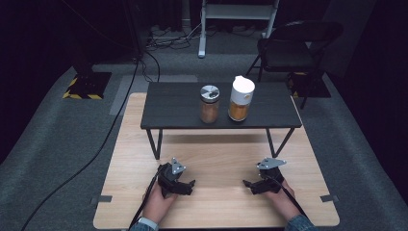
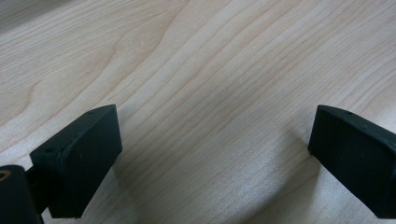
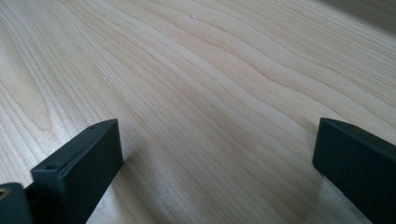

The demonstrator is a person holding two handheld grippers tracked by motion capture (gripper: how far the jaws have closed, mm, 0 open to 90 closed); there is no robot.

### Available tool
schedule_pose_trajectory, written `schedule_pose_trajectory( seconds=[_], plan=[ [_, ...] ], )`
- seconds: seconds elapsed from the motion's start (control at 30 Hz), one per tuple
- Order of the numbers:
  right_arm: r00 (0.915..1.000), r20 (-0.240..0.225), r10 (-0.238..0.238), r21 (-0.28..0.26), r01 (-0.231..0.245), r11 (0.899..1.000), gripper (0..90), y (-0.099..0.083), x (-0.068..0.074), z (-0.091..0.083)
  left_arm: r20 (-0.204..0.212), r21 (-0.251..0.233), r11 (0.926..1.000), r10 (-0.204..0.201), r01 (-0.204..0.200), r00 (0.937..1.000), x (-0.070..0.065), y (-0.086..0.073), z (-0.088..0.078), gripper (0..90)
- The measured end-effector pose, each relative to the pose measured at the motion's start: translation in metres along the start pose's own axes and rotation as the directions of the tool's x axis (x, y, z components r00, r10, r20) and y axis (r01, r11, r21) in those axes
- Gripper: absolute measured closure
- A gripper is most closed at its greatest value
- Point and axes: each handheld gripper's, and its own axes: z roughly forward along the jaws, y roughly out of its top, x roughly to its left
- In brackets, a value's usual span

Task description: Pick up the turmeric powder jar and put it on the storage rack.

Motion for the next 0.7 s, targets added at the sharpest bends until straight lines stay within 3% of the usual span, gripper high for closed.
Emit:
schedule_pose_trajectory(
  seconds=[0.7],
  plan=[
    [1.0, -0.002, -0.001, 0.0, 0.001, 1.0, 1.1, 0.0001, -0.0003, 0.0, 0.0, 0.003, 1.0, -0.003, 0.003, 1.0, -0.0002, 0.0003, -0.0002, 2.4]
  ],
)
